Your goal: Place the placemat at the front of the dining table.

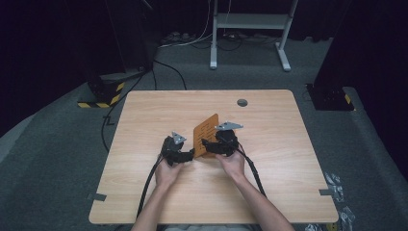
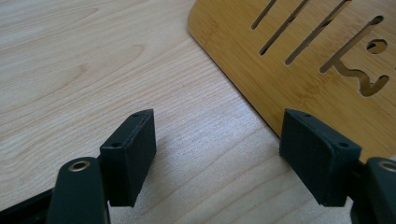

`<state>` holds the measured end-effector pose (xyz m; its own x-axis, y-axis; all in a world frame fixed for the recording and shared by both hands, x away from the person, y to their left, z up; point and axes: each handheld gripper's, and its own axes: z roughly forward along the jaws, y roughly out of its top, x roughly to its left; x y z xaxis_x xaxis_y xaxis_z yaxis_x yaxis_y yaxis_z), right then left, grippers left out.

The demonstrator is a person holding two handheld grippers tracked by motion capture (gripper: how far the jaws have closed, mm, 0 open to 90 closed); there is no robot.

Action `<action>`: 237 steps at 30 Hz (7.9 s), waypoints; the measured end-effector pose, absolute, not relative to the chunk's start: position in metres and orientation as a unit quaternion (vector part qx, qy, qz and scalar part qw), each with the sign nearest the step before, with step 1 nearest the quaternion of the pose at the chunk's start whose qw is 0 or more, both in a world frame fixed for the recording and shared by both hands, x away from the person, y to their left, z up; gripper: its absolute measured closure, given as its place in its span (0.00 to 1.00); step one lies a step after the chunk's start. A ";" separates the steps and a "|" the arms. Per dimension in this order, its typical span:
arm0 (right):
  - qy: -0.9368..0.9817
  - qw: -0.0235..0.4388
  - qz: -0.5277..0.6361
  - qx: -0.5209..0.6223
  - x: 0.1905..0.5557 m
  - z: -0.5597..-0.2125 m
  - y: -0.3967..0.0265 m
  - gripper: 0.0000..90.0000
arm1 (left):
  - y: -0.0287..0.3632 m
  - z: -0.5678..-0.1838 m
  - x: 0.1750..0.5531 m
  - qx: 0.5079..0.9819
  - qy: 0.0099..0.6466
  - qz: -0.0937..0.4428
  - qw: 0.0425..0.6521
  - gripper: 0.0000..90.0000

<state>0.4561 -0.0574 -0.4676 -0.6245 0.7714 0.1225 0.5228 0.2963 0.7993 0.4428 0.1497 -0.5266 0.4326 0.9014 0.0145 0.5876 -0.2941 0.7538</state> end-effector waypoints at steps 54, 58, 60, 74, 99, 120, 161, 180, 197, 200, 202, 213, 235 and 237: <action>0.800 0.130 0.432 0.396 0.447 -0.448 -0.040 0.91 | 0.150 -0.527 0.443 0.773 0.488 0.216 0.343 0.20; 0.798 0.125 0.436 0.396 0.445 -0.448 -0.040 0.93 | 0.150 -0.527 0.443 0.773 0.488 0.215 0.343 0.20; 0.799 0.126 0.436 0.395 0.446 -0.448 -0.040 0.94 | 0.151 -0.527 0.444 0.773 0.488 0.215 0.343 0.20; 0.802 0.119 0.438 0.389 0.445 -0.446 -0.040 0.96 | 0.150 -0.527 0.444 0.775 0.486 0.214 0.344 0.20; 0.803 0.114 0.442 0.384 0.448 -0.442 -0.046 0.96 | 0.150 -0.527 0.444 0.776 0.483 0.213 0.344 0.20; 0.799 0.137 0.447 0.377 0.448 -0.426 -0.064 0.96 | 0.150 -0.527 0.444 0.772 0.487 0.214 0.347 0.22; 0.783 0.166 0.448 0.397 0.453 -0.402 -0.123 0.96 | 0.151 -0.527 0.445 0.773 0.486 0.216 0.346 0.23; 0.770 0.183 0.450 0.414 0.454 -0.396 -0.151 0.96 | 0.151 -0.527 0.444 0.773 0.487 0.215 0.346 0.23; 0.756 0.197 0.447 0.436 0.455 -0.392 -0.180 0.96 | 0.151 -0.527 0.444 0.773 0.487 0.216 0.345 0.23; 0.753 0.197 0.446 0.441 0.454 -0.392 -0.183 0.96 | 0.151 -0.527 0.444 0.773 0.487 0.216 0.346 0.23; 0.755 0.200 0.445 0.439 0.455 -0.392 -0.186 0.96 | 0.151 -0.527 0.444 0.772 0.487 0.216 0.346 0.23; 0.746 0.207 0.441 0.454 0.454 -0.390 -0.202 0.96 | 0.151 -0.527 0.444 0.773 0.487 0.215 0.346 0.23; 0.736 0.219 0.431 0.473 0.454 -0.389 -0.226 0.96 | 0.151 -0.527 0.444 0.773 0.487 0.215 0.346 0.23; 0.736 0.223 0.430 0.472 0.455 -0.389 -0.228 0.96 | 0.151 -0.527 0.444 0.773 0.487 0.215 0.346 0.23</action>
